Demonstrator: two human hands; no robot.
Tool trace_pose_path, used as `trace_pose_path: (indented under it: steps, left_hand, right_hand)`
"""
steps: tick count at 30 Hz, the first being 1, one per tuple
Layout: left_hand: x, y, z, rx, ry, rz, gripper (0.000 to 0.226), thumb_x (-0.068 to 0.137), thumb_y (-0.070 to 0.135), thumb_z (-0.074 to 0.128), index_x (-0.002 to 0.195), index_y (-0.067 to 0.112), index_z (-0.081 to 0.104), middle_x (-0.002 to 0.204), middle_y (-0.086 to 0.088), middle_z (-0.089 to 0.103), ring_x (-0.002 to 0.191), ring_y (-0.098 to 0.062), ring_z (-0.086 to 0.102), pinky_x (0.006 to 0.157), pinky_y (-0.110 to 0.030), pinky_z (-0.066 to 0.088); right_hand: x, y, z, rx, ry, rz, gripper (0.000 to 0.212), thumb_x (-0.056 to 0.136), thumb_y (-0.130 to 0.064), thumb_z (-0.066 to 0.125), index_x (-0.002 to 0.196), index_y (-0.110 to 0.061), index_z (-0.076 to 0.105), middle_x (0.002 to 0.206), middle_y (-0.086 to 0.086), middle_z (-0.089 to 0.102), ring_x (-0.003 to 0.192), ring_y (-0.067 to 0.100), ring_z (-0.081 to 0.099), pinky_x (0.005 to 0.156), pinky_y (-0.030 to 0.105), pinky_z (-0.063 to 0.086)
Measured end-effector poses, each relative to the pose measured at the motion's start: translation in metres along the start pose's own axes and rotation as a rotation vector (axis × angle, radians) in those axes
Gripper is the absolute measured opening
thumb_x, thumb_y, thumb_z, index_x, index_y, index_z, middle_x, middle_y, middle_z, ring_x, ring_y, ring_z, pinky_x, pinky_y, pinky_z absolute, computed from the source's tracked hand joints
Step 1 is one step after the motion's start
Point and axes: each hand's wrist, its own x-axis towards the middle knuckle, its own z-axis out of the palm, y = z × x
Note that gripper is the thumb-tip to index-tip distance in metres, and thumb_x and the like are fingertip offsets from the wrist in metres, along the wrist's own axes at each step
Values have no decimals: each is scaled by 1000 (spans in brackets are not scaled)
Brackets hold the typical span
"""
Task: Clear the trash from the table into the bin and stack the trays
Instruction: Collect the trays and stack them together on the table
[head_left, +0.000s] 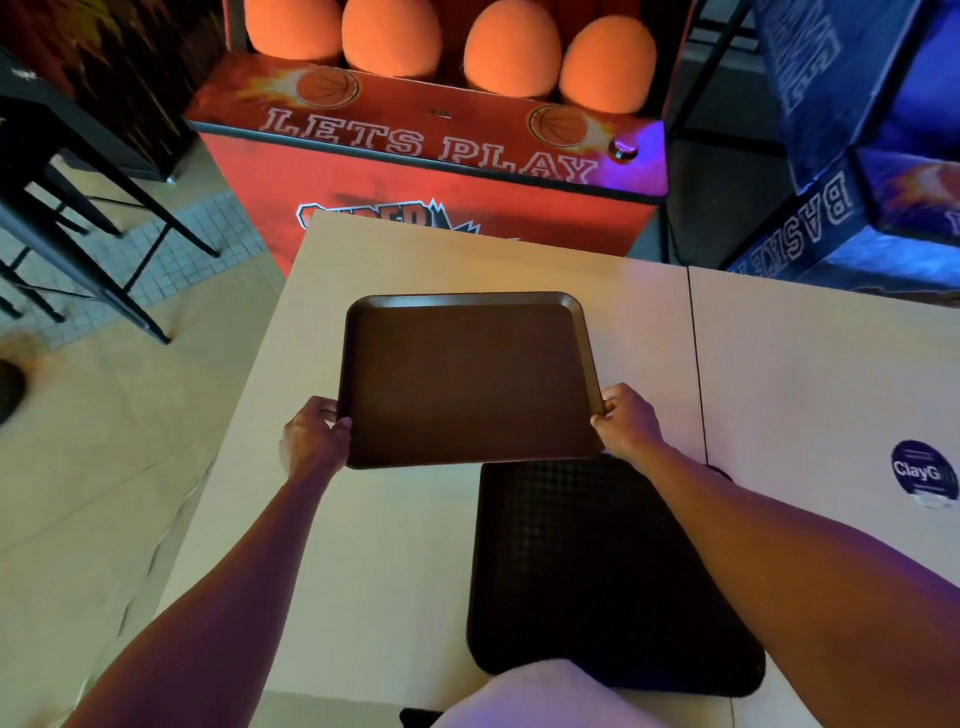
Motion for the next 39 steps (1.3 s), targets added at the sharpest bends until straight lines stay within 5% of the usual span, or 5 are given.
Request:
trace_pose_path:
  steps: [14,28,39]
  left_hand:
    - [-105,38,12,22,-43,52,20,90,25,72,110,27,69,112,7,75,105,-26,69,90,-40,56]
    - [-231,47,48,131,-156,157,26,88,27,79,112,19,70,110,0,76,108,-29,68,90,-40,54]
    - [-291,20,68,262,-205,71,24,86,28,82,105,25,68,110,0,74,105,-28,68,88,-41,55]
  right_hand:
    - [-83,111,-39,68,70,-4,28,92,-16,75,115,-11,61,108,9,71,104,29,70,85,34,56]
    - [-163,252,-69,143,62,48,34,89,-17,78,119,-11,61,113,10,71,104,30,69,93,42,58]
    - [-207,310,-59,174,37,54,34,86,-14,78,117,-11,64,111,7,72,103,27,69,93,44,57]
